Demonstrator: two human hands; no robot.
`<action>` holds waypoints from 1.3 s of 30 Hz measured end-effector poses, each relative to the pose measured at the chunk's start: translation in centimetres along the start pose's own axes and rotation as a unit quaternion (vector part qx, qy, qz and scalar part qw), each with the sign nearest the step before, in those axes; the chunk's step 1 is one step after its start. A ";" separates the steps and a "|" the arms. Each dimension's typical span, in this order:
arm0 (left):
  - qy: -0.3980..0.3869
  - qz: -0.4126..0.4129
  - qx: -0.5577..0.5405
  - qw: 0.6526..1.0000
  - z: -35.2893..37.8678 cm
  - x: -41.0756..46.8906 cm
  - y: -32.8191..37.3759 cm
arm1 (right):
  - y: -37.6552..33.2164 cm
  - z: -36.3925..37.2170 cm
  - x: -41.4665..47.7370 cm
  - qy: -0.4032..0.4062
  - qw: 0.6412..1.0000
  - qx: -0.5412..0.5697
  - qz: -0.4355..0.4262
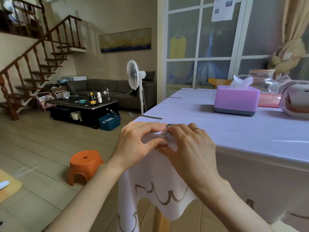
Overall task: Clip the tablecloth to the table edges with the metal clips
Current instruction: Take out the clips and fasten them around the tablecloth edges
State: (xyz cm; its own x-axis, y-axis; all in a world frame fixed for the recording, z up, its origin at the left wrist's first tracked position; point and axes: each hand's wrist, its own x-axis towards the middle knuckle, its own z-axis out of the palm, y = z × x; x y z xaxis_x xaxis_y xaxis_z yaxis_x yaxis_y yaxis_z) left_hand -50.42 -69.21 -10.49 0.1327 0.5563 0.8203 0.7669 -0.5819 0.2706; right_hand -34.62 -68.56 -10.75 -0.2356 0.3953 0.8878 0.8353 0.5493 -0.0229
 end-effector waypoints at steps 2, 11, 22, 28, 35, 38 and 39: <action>0.013 -0.002 -0.001 1.000 0.2 0.0 0.1 | 0.0 0.1 0.2 -0.007 1.000 0.002 -0.011; 0.098 -0.019 0.001 0.995 1.3 0.0 0.5 | 0.1 0.6 1.2 -0.041 0.998 -0.048 -0.022; 0.010 -0.014 -0.023 1.000 0.4 0.0 -0.6 | 1.0 0.2 1.4 -0.017 0.998 0.020 -0.048; 0.037 0.005 -0.053 0.998 0.6 0.0 -0.5 | 1.5 0.0 1.6 -0.021 0.997 0.030 -0.063; 0.033 -0.006 -0.055 0.998 0.6 0.1 -0.5 | 1.3 -0.2 1.5 -0.036 0.998 0.027 -0.044; 0.042 -0.009 -0.049 0.998 0.7 0.0 -0.4 | 1.0 -0.3 1.5 -0.030 0.999 0.016 -0.013; 0.042 -0.008 -0.046 0.998 0.7 0.0 -0.3 | 0.9 -0.2 1.5 -0.028 0.999 0.013 -0.009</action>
State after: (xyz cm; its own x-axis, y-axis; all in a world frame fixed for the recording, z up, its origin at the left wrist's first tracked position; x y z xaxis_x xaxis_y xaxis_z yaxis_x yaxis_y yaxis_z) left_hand -50.20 -68.58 -10.97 0.0648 0.5155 0.8545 0.7069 -0.6281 0.3253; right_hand -34.14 -67.66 -9.29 -0.2782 0.4258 0.8610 0.8176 0.5755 -0.0204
